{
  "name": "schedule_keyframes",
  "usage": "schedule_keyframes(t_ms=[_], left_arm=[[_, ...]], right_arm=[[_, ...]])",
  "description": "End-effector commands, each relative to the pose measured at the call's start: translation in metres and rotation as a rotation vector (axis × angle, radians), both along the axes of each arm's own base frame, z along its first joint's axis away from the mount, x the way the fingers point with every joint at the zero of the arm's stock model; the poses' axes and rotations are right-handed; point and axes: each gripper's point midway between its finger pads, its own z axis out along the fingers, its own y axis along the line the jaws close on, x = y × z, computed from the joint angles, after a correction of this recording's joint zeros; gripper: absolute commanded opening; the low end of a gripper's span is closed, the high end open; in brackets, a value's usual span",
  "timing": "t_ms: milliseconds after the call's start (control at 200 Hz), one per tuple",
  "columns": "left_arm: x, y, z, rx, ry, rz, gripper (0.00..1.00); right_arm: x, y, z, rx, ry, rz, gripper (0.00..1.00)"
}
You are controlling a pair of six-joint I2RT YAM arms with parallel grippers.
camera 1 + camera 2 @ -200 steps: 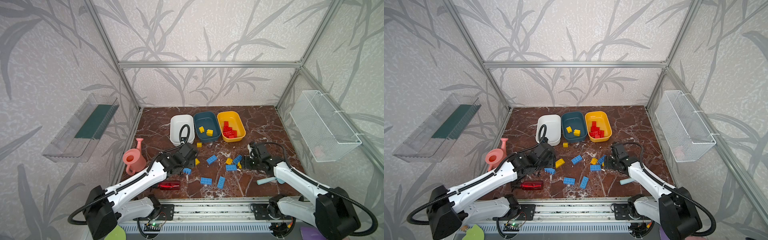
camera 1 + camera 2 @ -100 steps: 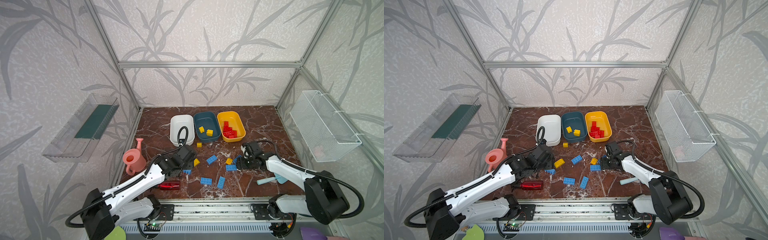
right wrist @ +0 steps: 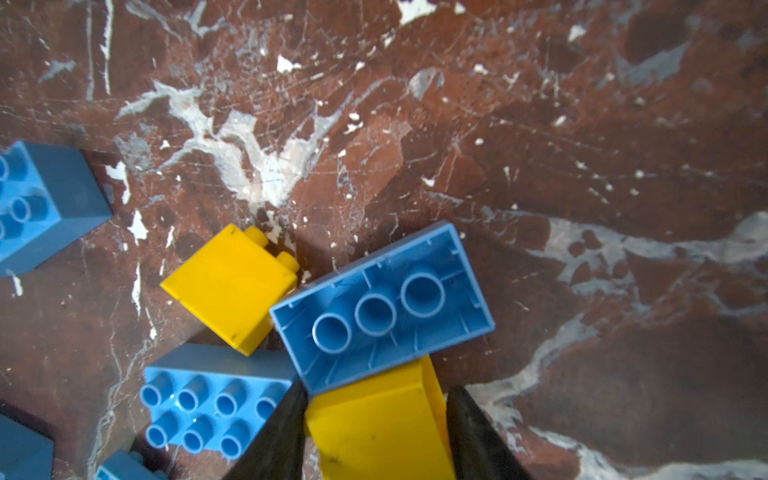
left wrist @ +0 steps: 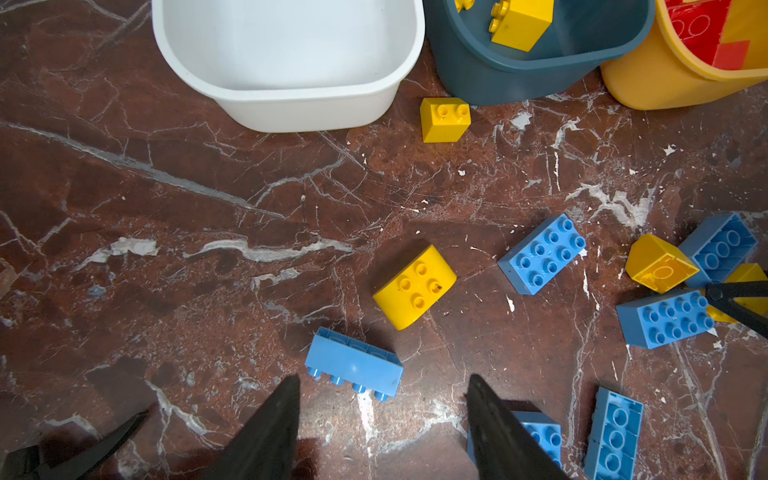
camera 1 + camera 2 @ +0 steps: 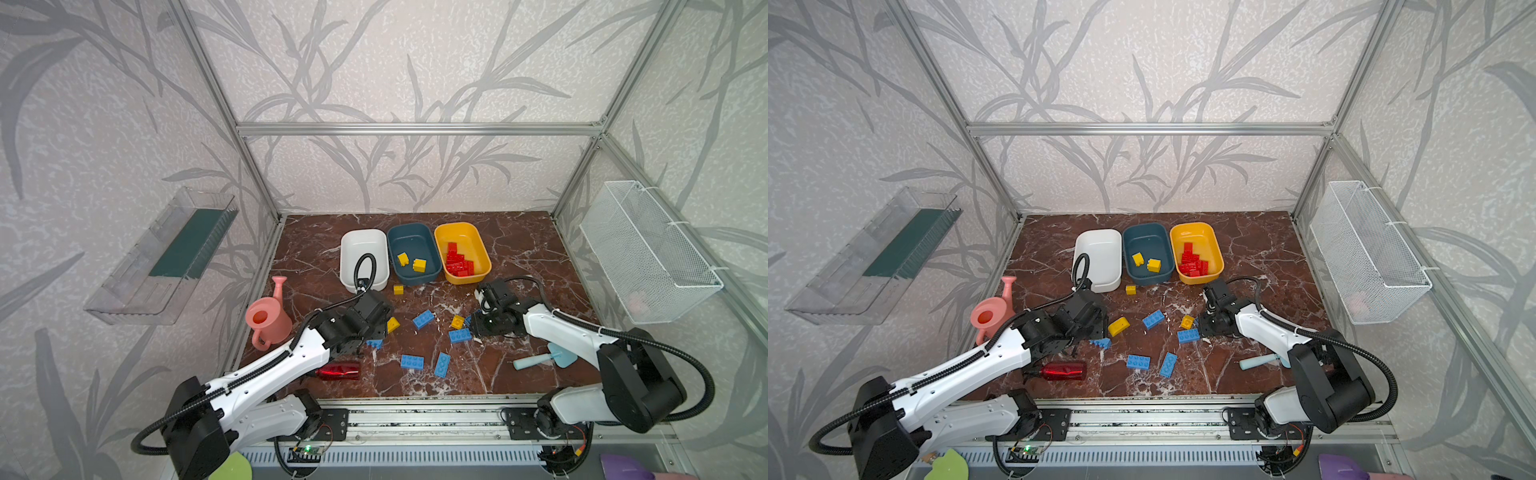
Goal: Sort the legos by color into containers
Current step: 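Carry the large yellow brick with the right gripper and release it into the teal tub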
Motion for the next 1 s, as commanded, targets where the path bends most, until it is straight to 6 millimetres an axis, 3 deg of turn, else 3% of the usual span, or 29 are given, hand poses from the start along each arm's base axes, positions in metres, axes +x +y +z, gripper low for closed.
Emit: schedule_keyframes(t_ms=[0, 165, 345, 675, 800, 995], left_arm=[[0.000, 0.006, -0.001, 0.017, -0.007, 0.028, 0.64], [-0.001, 0.011, -0.001, 0.027, -0.011, 0.038, 0.64], [-0.007, 0.019, -0.004, 0.039, -0.007, 0.043, 0.64], [-0.018, 0.031, -0.011, 0.052, 0.006, 0.056, 0.78], [-0.020, 0.034, -0.012, 0.045, 0.001, 0.068, 0.84], [-0.026, 0.036, -0.017, 0.045, 0.029, 0.071, 0.93]], right_arm=[[-0.002, -0.002, 0.007, -0.028, 0.003, 0.008, 0.43], [0.001, 0.008, 0.036, -0.011, -0.042, 0.050, 0.43], [0.013, 0.034, 0.075, 0.091, -0.099, 0.094, 0.43], [0.076, 0.104, 0.130, 0.179, -0.189, 0.193, 0.42], [0.105, 0.132, 0.140, 0.202, -0.204, 0.223, 0.42], [0.150, 0.164, 0.129, 0.211, -0.197, 0.234, 0.42]])
